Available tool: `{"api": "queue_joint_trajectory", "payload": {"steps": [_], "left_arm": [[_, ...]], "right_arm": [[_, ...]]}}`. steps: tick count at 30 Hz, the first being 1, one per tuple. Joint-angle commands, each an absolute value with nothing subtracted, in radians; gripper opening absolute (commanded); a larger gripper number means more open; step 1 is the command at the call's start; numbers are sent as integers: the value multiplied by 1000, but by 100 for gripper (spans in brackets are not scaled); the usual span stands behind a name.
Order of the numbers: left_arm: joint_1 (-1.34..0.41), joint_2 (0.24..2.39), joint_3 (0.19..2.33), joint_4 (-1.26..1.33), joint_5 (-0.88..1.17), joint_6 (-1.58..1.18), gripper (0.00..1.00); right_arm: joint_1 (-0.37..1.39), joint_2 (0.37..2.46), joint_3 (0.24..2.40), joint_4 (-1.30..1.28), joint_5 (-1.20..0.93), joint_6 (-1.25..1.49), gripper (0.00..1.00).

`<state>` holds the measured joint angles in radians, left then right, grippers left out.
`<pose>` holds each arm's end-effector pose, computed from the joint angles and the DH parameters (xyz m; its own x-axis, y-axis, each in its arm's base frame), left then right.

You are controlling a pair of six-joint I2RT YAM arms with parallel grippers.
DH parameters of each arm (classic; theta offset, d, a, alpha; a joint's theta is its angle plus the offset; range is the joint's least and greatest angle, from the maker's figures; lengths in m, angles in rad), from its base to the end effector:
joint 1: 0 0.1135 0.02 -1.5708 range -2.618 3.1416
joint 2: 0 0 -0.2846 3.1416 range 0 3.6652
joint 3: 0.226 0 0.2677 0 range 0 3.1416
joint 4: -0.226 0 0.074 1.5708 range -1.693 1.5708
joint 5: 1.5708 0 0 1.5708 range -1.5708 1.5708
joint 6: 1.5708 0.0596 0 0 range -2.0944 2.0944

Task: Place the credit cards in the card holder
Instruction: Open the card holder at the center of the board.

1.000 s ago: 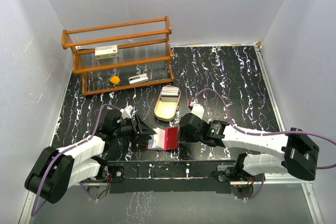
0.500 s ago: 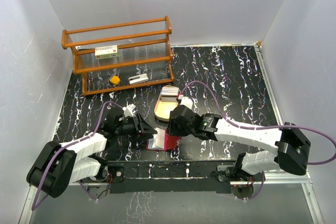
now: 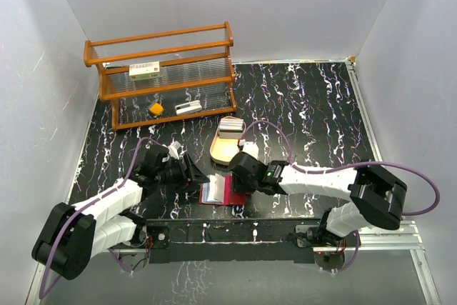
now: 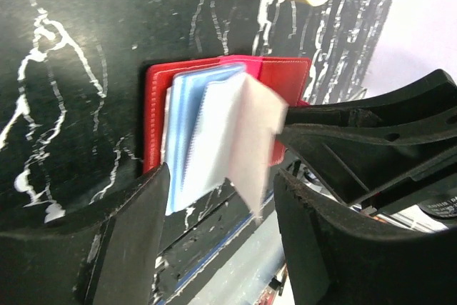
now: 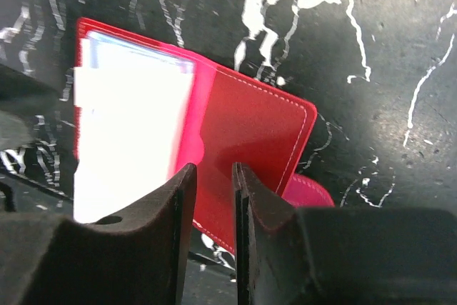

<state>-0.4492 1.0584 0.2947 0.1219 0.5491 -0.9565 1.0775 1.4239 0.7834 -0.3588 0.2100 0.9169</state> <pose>0.1760 -0.1194 0.1497 -0.9213 -0.3297 -0.2064 -0.0101 0.5507 -0.8347 0.1506 0.2539 0.1760 -0.8836 -0.0042 -0.4682 -0.1754 0.9301 0.3227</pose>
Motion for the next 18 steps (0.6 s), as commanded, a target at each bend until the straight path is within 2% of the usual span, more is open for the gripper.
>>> {"api": "queue_joint_trajectory", "payload": {"steps": [1,18], "left_arm": [[-454,1044,315,25,517,-902,58],[-454,1127,239,199,598,-942,51]], "right_arm": [[1075,1438,734,-269,232,905,24],[1062,1452,628,-233,240,938,17]]}}
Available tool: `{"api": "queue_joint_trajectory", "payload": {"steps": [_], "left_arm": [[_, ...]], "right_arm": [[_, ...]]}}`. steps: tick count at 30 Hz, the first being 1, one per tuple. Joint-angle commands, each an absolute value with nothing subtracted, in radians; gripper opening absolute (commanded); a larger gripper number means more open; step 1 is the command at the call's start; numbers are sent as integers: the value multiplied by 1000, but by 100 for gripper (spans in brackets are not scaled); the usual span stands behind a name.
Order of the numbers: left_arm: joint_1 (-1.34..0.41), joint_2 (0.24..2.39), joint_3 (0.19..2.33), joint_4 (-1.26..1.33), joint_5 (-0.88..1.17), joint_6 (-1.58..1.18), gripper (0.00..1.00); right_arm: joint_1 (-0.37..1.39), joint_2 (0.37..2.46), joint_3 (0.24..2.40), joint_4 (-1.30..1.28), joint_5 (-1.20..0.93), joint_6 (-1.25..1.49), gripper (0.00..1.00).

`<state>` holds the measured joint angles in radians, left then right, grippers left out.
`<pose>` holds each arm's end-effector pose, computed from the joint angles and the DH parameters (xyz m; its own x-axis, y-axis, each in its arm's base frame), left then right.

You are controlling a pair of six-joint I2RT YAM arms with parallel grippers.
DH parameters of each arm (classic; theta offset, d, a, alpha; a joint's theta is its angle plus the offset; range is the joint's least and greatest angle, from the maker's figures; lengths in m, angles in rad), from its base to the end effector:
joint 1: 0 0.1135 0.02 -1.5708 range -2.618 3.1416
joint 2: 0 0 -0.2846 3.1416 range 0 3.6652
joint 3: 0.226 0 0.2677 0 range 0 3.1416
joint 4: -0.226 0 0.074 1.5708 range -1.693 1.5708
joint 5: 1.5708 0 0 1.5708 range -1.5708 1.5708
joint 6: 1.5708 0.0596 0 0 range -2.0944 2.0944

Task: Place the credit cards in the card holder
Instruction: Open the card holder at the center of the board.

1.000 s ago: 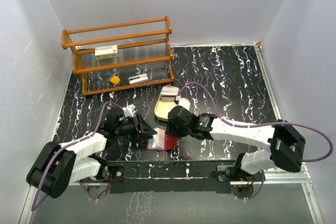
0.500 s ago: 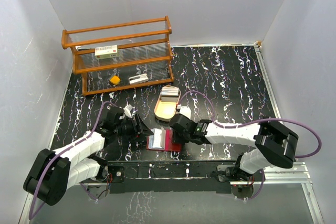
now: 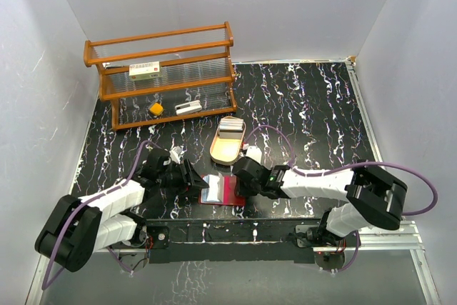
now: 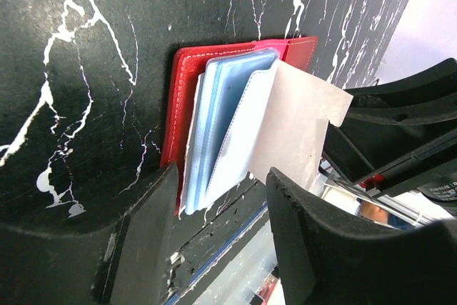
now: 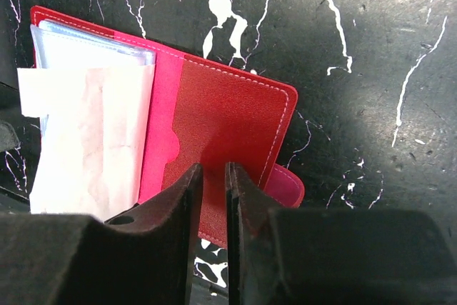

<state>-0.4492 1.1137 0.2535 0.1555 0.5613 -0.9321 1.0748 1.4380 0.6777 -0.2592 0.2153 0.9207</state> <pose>0.1707 -0.1175 0.1296 -0.9363 -0.3032 -0.1773 -0.0316 0.5755 -0.8172 0.1454 0.2419 0.1466 -0.8869 -0.0050 -0.4619 -0.1651 0.9373 0.3068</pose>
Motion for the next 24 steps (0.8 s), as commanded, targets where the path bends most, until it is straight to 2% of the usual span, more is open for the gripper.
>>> {"api": "queue_joint_trajectory", "payload": {"steps": [1,10,13,18,24], "left_arm": [[-454,1126,239,196,597,-943,51],[-454,1098,233,222,612,-987,54],[-454,1070,272,101,572,-957,55],[-454,1025,298,-25,481,-909,61],[-454,1071,272,46,515,-920,65]], "right_arm": [[1062,1452,622,-230,241,939,17],[1060,1437,591,-207,246,940,16],[1060,1441,592,-206,245,939,16],[1059,1445,588,-201,233,939,15],[1060,1437,594,-203,237,936,15]]}}
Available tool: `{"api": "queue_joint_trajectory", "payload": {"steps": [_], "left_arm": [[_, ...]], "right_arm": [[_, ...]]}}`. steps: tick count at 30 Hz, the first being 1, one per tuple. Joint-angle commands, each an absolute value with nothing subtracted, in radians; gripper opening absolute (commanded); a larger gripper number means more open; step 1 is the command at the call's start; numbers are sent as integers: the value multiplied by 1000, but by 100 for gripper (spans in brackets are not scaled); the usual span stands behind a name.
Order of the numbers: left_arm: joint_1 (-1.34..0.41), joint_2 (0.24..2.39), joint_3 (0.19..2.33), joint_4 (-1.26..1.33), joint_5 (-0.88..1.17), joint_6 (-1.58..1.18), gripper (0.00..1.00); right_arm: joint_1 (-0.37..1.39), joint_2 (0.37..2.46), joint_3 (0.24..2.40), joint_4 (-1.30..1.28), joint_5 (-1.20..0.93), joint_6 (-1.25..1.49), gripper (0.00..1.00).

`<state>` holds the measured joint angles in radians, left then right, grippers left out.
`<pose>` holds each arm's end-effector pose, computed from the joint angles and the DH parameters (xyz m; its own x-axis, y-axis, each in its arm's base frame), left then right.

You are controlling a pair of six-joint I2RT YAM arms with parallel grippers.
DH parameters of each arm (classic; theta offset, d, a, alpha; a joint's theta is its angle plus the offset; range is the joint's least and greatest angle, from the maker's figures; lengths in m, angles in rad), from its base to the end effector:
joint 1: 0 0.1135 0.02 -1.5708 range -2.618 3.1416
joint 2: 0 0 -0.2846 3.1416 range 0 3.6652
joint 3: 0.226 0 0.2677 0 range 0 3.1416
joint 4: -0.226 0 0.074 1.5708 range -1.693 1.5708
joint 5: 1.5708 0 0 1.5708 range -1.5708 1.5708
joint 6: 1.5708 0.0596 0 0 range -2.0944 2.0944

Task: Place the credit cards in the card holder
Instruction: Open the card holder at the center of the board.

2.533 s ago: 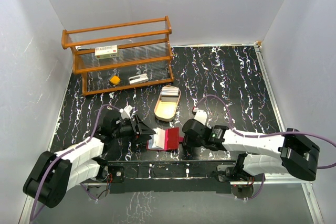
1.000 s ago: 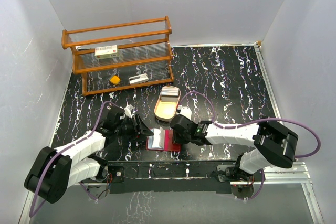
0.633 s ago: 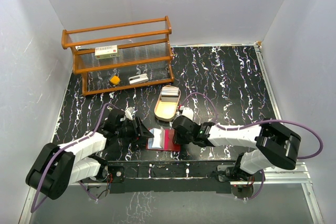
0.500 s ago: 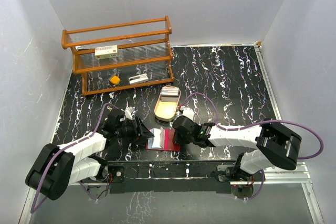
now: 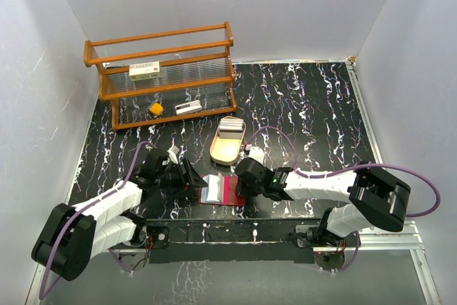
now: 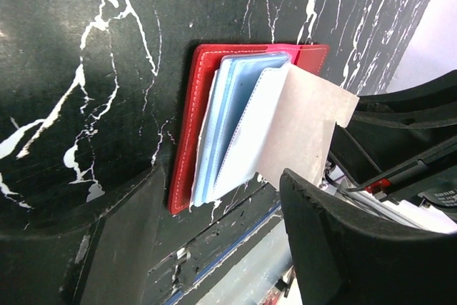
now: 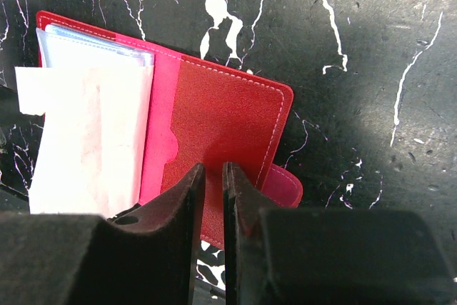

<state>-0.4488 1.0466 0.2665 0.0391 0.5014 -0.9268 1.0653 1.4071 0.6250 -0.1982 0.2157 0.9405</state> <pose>0.1663 -0.1119 0.1338 -0.9249 -0.3329 -0.1835 -0.0661 0.6162 -0.7848 0.1441 0.2341 0.1432 -0.8809 0.0380 -0.4718 -0.1447 0.9274 0.3450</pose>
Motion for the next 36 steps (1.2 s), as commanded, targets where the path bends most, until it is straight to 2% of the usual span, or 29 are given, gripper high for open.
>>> {"api": "queue_joint_trajectory", "payload": {"steps": [1,7,14,25,36], "left_arm": [[-454,1084,266,73,532,-929,65],[-456,1120,217,244,627,-1017,65],[-458,1039,182,402,691,-1143,61],[-457,1065,167,438,693,-1139,55],[-459,1041,195,309,639,-1062,32]], "right_arm": [[1060,1437,595,-203,236,936,15],[1060,1438,584,-190,229,938,15],[1060,1440,583,-180,222,936,14],[1060,1398,586,-138,186,913,14],[1060,1333,639,-82,134,868,16]]}}
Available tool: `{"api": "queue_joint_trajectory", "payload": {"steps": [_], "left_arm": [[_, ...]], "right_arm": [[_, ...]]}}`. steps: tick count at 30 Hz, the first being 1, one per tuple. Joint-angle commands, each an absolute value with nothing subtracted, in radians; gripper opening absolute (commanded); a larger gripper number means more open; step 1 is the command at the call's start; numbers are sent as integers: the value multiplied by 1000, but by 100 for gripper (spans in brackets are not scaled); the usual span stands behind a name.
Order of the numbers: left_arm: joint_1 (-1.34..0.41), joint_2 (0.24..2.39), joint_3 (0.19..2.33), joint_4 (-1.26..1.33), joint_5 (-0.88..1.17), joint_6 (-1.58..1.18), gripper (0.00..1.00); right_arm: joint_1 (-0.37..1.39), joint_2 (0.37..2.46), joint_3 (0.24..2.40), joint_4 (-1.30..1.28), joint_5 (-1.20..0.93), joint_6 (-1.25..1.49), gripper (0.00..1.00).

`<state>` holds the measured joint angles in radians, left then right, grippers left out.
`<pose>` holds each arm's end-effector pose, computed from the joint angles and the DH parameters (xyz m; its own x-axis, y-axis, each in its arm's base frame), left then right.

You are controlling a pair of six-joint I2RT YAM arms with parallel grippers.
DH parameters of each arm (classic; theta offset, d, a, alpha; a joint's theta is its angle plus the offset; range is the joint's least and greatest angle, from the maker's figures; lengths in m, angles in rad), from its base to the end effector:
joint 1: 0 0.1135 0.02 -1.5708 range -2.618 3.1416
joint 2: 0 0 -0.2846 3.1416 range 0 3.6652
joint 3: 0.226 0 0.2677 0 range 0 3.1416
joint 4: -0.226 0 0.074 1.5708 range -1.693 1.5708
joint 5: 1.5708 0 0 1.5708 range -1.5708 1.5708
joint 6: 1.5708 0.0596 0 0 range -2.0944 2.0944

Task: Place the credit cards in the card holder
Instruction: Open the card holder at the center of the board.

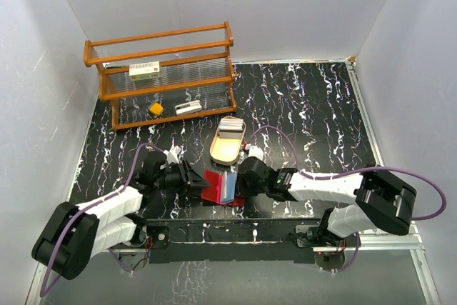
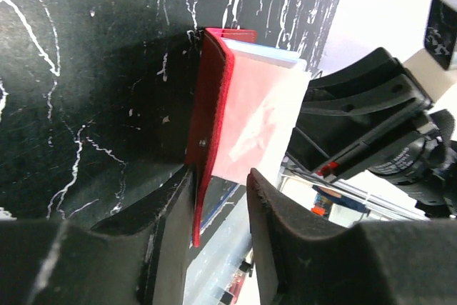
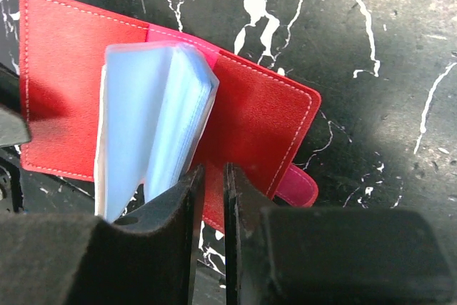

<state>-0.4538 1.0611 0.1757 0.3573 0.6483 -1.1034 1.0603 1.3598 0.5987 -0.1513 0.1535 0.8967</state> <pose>0.1619 -0.1190 0.1367 -0.9345 -0.3359 -0.1176 -0.0356 0.4170 -0.9082 0.1408 0.2329 0.1502 -0.8792 0.0103 -0.4764 -0.2077 0.8915 0.4025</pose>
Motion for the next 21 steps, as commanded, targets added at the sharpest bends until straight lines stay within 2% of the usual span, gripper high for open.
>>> {"api": "queue_joint_trajectory", "payload": {"steps": [1,9,14,16,19,21], "left_arm": [[-458,1044,194,306,637,-1058,29],[-460,1047,181,305,636,-1052,6],[-466,1039,175,311,640,-1062,3],[-466,1027,175,310,643,-1066,11],[-466,1000,176,311,645,-1076,39],[-466,983,178,319,646,-1081,49]], "right_arm": [[1059,1338,643,-74,124,867,16],[1060,1373,682,-16,75,862,16],[1060,1413,707,24,44,859,17],[1060,1438,721,23,37,859,18],[1060,1464,724,20,43,859,17],[1060,1474,719,16,52,858,17]]}}
